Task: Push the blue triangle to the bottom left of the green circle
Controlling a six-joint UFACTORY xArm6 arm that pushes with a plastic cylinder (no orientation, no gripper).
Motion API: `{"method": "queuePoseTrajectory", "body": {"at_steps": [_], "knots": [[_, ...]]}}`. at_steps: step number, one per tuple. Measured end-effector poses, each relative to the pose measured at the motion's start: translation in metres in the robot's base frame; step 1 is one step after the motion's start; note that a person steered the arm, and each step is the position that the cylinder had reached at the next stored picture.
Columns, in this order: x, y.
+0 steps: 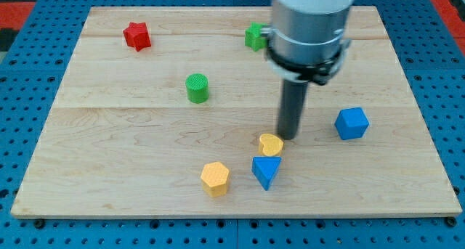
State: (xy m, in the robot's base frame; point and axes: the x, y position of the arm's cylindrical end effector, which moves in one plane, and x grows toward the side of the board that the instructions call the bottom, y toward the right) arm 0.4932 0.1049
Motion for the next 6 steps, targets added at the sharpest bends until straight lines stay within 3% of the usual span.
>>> {"method": "queuePoseTrajectory", "body": {"at_steps": [1,2,4,5,6], "knots": [[0.038,0.082],[0.076,0.072],[0.087,-0.041],[0.07,-0.083],[0.019,-0.126]]}}
